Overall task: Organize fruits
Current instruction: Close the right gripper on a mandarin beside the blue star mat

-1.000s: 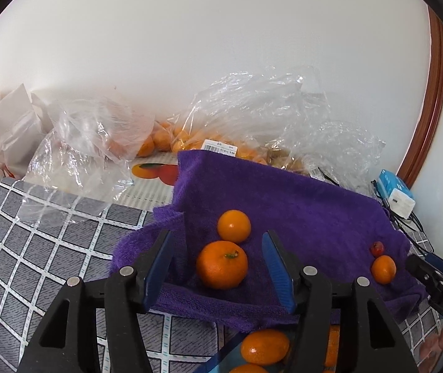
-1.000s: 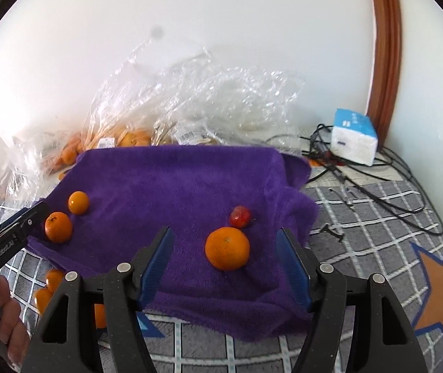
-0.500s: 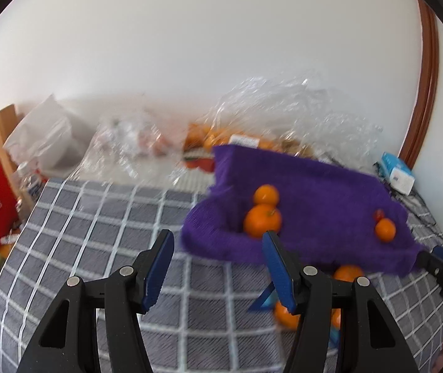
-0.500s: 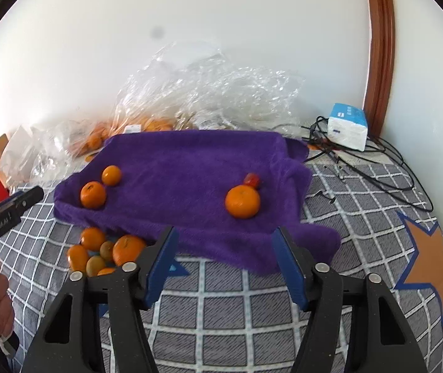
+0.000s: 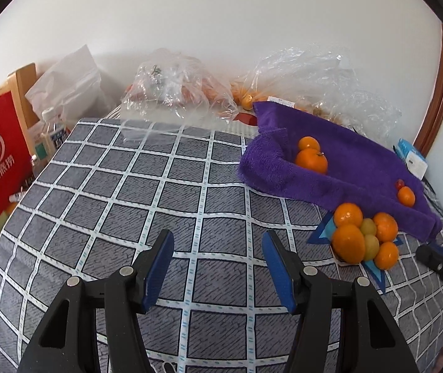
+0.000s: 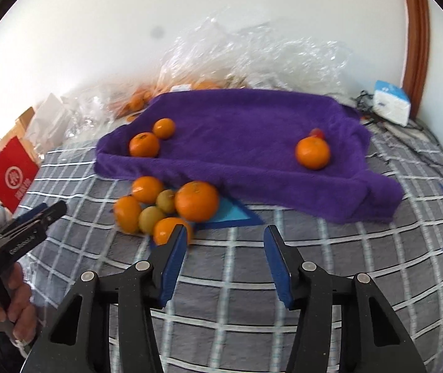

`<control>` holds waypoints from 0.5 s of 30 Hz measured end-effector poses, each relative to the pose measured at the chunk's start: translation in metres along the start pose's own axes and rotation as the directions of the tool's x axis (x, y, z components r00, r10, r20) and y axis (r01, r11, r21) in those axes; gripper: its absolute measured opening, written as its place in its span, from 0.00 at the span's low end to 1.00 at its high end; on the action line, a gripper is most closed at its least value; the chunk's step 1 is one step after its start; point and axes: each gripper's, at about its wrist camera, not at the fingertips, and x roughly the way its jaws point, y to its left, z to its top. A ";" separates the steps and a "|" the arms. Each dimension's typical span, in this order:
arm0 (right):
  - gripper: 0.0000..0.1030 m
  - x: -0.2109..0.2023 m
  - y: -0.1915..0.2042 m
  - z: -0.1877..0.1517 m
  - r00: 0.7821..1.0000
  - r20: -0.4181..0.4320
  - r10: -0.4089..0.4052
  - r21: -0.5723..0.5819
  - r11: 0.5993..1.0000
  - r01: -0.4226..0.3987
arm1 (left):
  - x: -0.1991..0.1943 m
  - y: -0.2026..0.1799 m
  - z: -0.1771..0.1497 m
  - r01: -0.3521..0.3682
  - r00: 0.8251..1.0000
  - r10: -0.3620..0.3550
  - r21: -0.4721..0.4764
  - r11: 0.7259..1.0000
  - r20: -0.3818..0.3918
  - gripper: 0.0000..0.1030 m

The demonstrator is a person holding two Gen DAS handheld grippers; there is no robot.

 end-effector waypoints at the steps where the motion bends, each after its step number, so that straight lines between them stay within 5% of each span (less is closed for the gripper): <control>1: 0.50 0.003 0.005 -0.001 1.000 -0.007 0.024 -0.005 1.000 -0.024 | -0.001 0.001 0.000 0.003 1.000 -0.003 -0.006 1.000 0.000 0.55; 11: 0.50 0.034 0.041 -0.002 0.996 -0.067 0.066 -0.071 0.995 -0.071 | 0.001 0.005 -0.001 0.010 1.000 -0.011 -0.030 0.999 -0.018 0.57; 15: 0.33 0.044 0.038 -0.004 0.996 -0.077 0.053 -0.071 0.996 -0.059 | 0.001 0.004 0.000 0.012 1.000 -0.012 -0.030 0.999 -0.015 0.57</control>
